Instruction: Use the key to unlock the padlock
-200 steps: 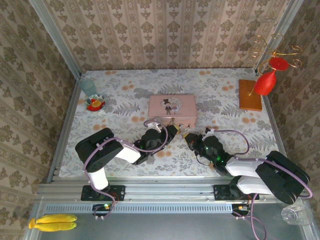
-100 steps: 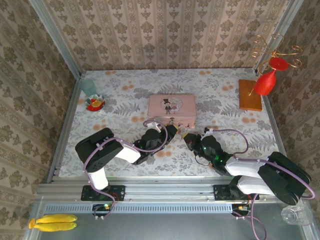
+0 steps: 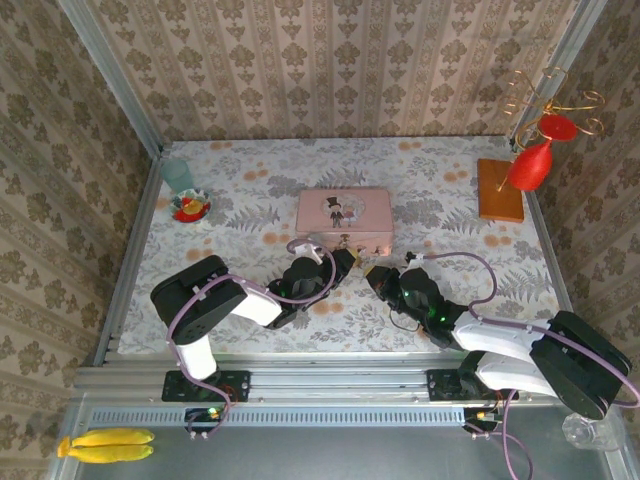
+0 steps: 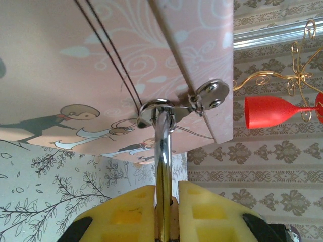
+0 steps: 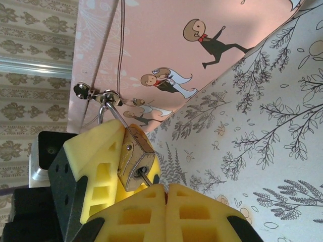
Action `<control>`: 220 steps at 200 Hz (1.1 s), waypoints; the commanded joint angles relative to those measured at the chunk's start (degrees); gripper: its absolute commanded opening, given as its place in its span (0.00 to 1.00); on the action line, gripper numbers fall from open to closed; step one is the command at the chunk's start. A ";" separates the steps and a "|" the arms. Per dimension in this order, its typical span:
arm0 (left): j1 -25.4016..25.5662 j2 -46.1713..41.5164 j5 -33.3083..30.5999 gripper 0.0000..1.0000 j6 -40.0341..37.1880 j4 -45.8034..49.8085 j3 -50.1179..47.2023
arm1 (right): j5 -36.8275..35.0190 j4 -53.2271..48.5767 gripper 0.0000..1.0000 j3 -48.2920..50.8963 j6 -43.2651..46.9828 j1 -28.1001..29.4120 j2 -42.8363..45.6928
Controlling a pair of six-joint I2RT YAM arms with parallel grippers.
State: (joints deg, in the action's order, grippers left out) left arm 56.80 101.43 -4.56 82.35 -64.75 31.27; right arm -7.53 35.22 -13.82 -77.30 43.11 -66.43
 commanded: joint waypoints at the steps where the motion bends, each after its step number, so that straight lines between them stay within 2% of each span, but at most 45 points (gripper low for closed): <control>1: 1.61 -0.52 5.52 0.00 -0.29 -5.74 3.19 | -0.78 2.75 0.00 -2.92 2.21 1.29 -0.77; 103: 1.96 -0.35 5.36 0.00 -0.07 -5.74 3.19 | -1.87 2.20 0.00 -3.46 2.87 2.14 -0.37; 173: 1.80 -1.10 4.38 0.00 -0.25 -6.43 1.70 | -0.08 2.27 0.00 -0.77 -0.83 -1.95 -0.12; 220: 1.59 -1.06 4.66 0.00 -0.38 -6.44 1.78 | 4.22 3.60 0.00 -1.13 -0.60 -4.61 -1.07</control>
State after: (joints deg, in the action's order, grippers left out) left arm 56.82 101.43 -5.02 82.35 -64.75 32.12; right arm -1.74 34.96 -14.74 -76.90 40.34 -67.02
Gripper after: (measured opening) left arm 0.140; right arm 0.066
